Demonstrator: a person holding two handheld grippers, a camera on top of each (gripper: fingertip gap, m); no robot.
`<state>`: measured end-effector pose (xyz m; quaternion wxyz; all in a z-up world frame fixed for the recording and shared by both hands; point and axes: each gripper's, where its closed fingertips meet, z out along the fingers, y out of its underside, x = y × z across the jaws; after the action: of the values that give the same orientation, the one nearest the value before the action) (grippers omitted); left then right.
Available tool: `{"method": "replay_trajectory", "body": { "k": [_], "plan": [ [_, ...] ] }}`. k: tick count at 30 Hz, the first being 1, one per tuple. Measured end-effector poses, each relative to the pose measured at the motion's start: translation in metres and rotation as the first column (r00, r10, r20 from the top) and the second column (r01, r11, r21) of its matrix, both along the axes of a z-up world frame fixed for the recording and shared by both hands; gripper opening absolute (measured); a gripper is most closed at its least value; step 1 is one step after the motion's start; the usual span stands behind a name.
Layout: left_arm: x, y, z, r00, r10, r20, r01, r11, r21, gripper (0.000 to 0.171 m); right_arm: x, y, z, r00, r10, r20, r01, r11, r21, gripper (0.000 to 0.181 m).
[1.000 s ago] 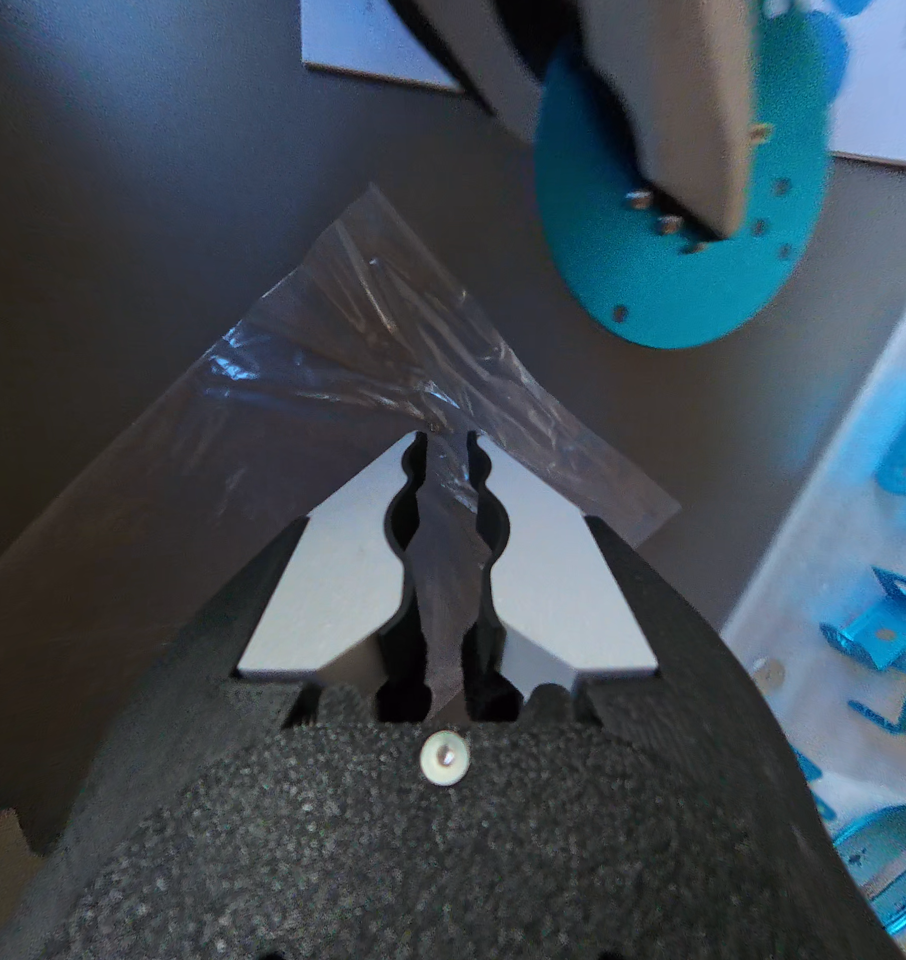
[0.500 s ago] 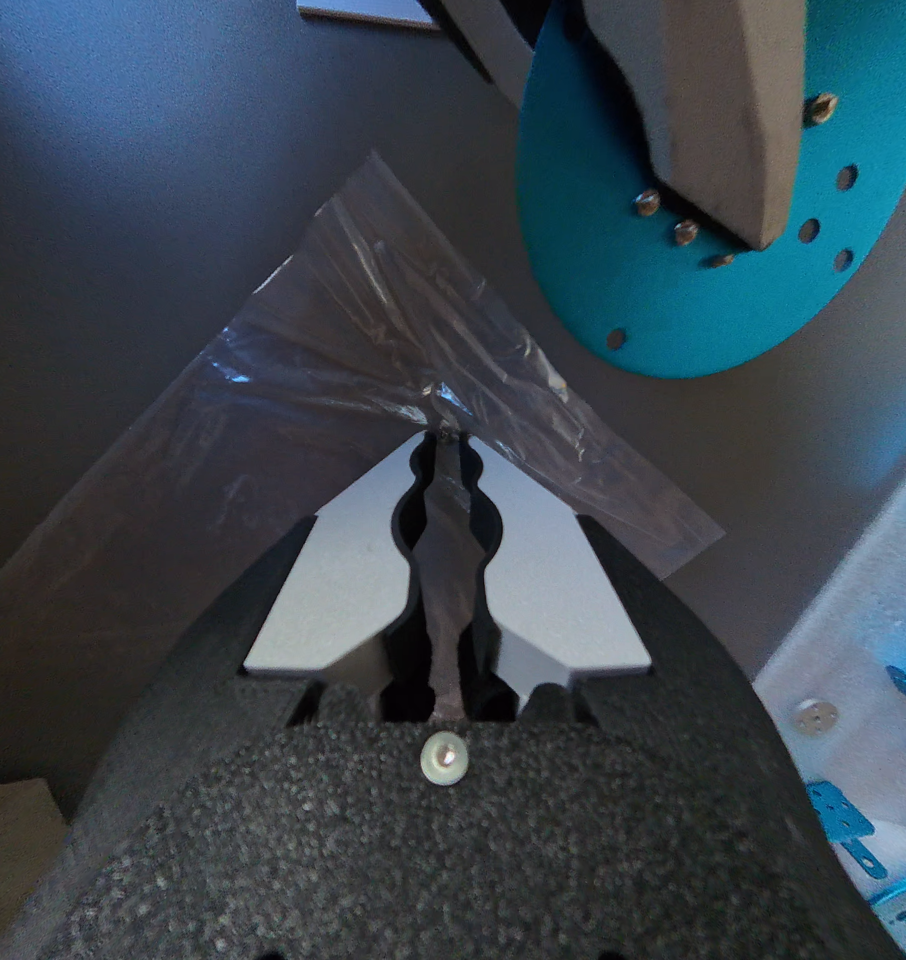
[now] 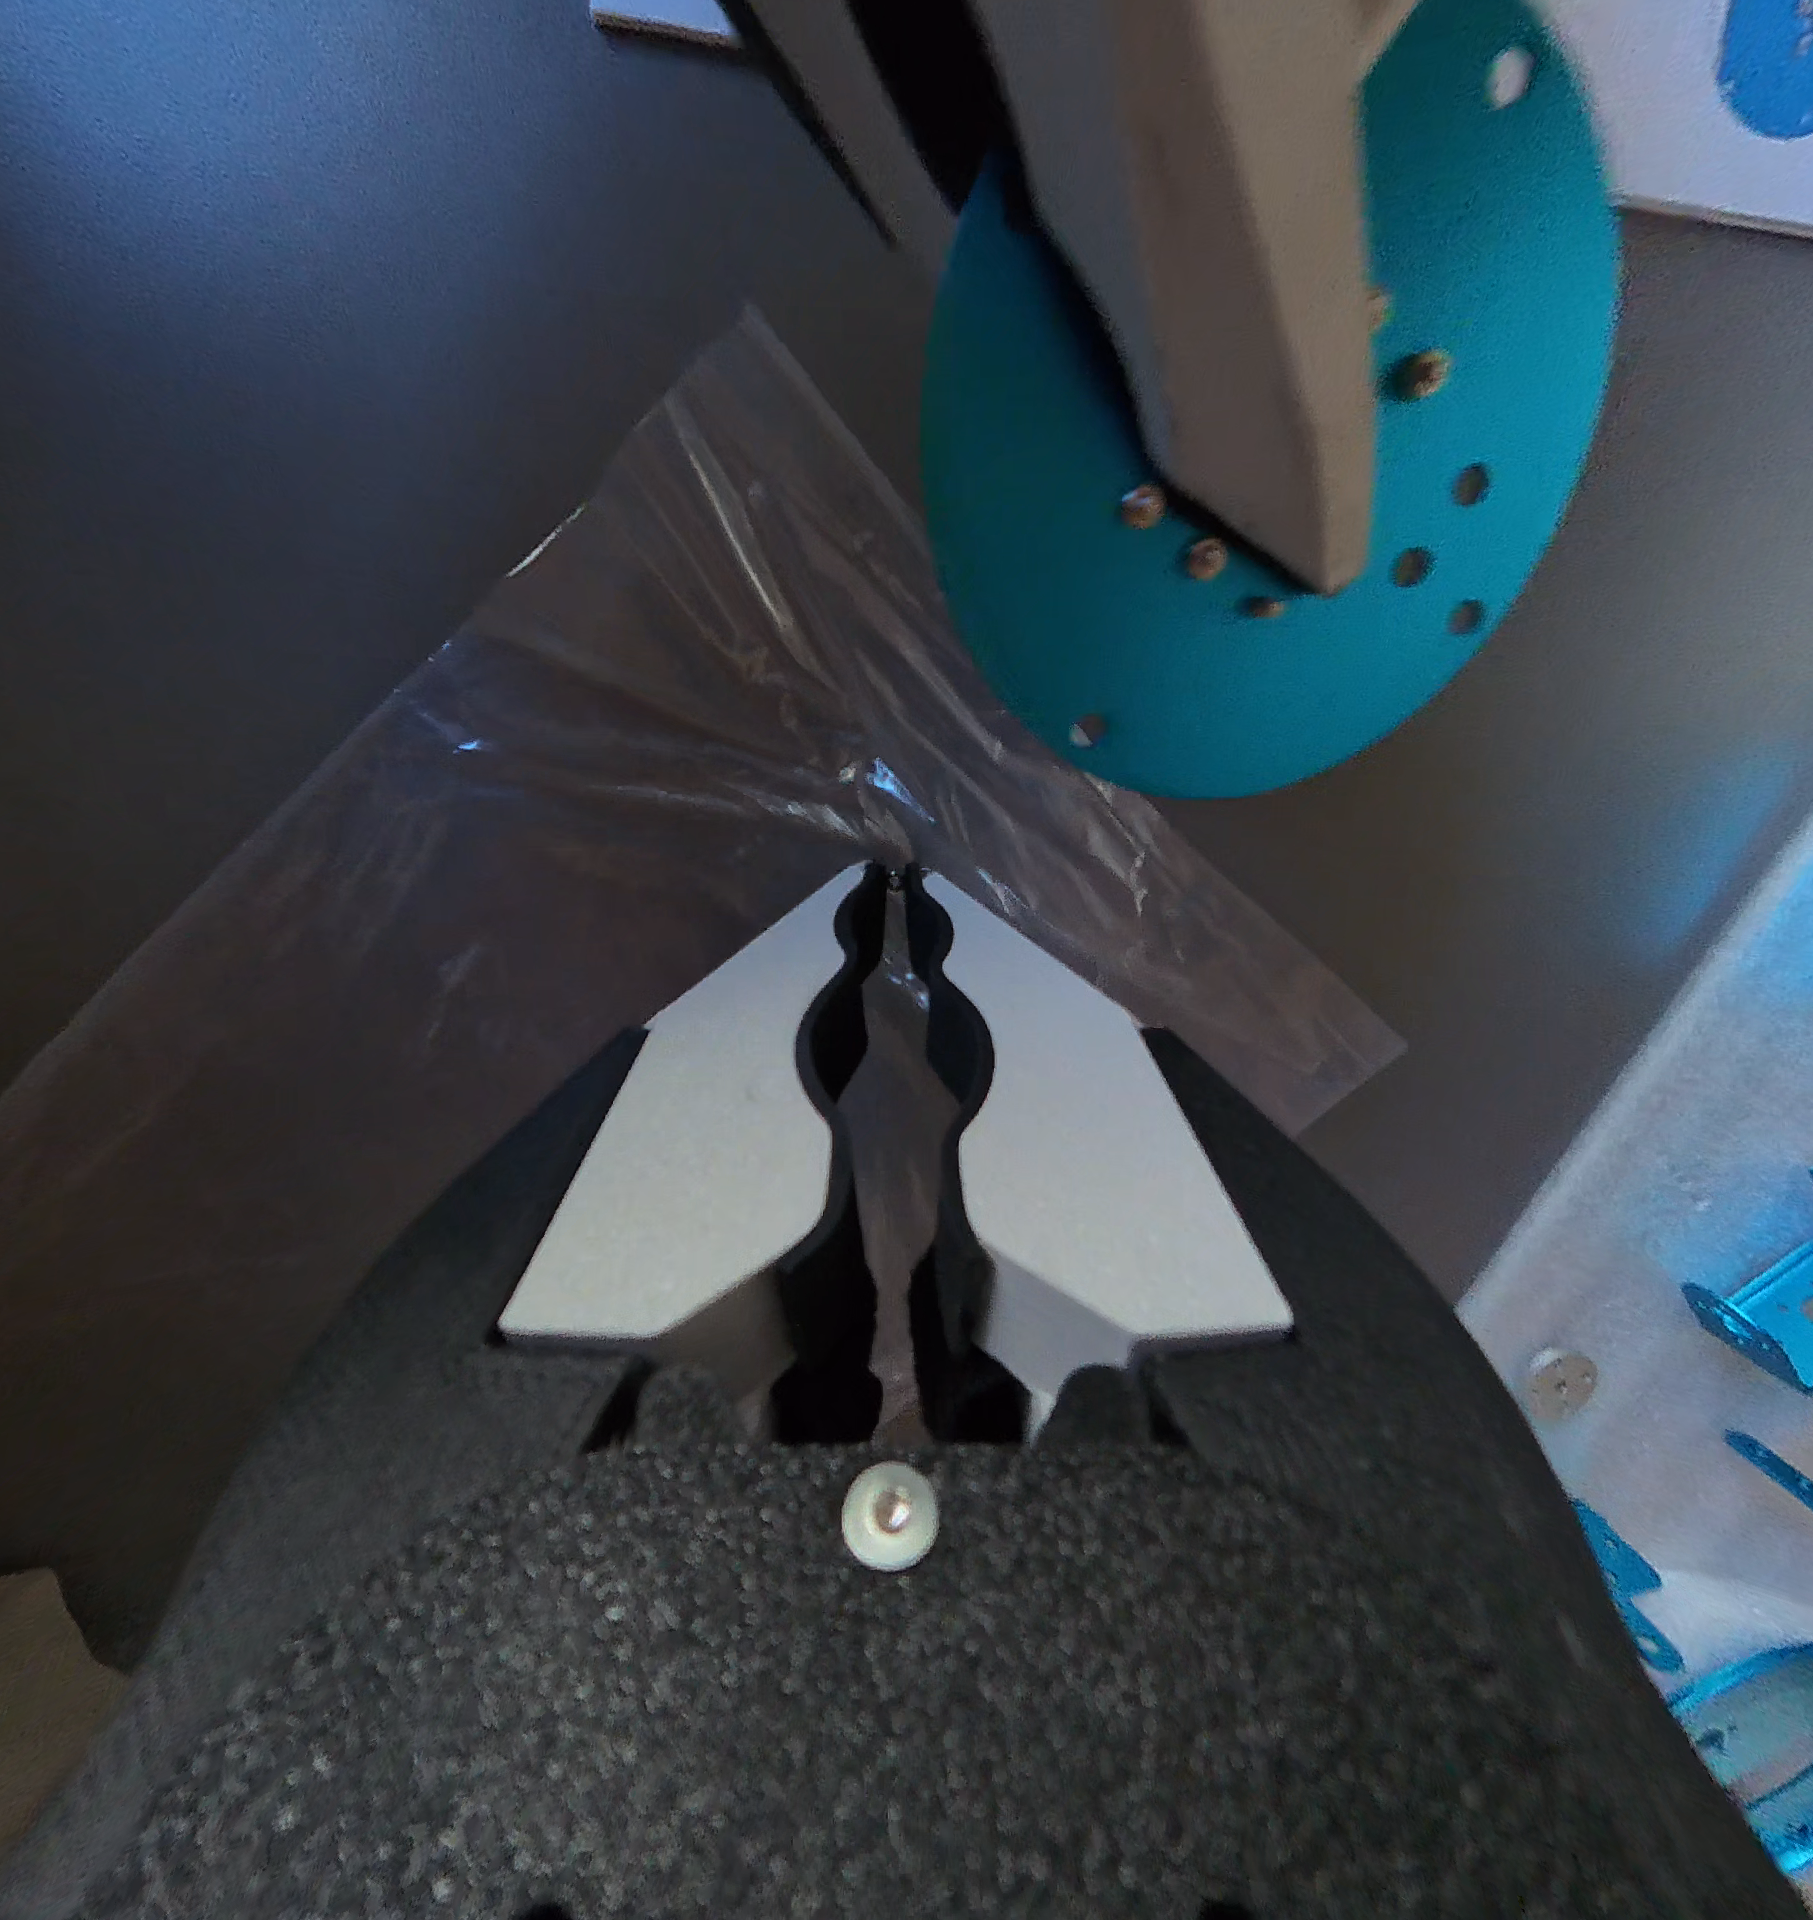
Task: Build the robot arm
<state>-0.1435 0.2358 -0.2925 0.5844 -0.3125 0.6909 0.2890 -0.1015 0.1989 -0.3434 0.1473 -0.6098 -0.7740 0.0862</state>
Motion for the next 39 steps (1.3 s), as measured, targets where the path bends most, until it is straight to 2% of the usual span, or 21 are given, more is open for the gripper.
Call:
{"method": "replay_trajectory", "body": {
  "k": [5,9,23,39],
  "plan": [
    [0.013,-0.012,-0.011,0.998,-0.045,-0.037,0.045,0.999,0.000,0.001,0.006,0.003,0.034,0.997,-0.035,-0.063,0.037,0.999,0.030,0.003],
    [0.025,-0.025,-0.019,0.994,-0.087,-0.062,0.087,0.996,0.004,0.001,-0.005,-0.004,0.054,0.988,-0.020,-0.151,0.024,0.999,0.025,0.003],
    [0.032,-0.035,-0.014,0.992,-0.118,-0.034,0.118,0.993,0.013,0.001,-0.019,-0.007,0.046,0.984,0.007,-0.175,-0.003,1.000,0.023,0.003],
    [0.030,-0.032,-0.016,0.995,-0.097,-0.027,0.097,0.995,-0.013,0.001,-0.018,-0.001,0.039,0.983,-0.043,-0.180,0.040,0.999,-0.021,0.003]
  ]
}}
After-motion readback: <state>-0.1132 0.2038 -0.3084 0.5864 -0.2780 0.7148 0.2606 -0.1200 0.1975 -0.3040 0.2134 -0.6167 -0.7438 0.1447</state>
